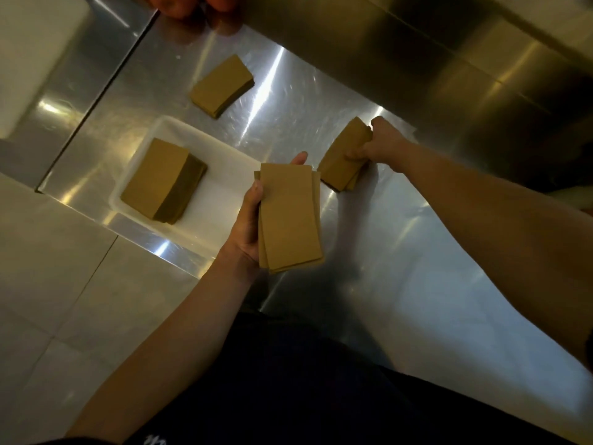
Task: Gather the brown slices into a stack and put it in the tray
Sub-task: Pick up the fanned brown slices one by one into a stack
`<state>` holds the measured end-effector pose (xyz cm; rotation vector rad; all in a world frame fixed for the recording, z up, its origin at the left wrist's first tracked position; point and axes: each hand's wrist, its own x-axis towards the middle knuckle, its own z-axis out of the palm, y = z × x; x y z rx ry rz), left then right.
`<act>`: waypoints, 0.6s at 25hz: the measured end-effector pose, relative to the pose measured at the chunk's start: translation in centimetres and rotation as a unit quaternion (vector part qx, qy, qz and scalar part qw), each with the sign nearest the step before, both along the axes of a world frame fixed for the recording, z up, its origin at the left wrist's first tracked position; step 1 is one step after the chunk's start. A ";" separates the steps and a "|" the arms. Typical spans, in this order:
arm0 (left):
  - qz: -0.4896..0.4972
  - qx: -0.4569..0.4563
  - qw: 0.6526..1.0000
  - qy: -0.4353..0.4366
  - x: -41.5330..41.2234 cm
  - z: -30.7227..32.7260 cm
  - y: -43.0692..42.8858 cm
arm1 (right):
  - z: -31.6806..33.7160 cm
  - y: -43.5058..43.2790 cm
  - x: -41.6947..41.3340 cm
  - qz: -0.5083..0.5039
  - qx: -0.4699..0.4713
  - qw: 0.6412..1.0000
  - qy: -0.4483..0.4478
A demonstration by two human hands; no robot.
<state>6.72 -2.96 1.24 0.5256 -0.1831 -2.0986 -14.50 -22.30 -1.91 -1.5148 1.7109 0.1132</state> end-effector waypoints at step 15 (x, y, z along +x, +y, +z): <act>-0.011 0.003 1.000 -0.022 0.9 0.3 0.7 | 6.0 7.2 -3.1 -0.160 0.001 0.961 -0.225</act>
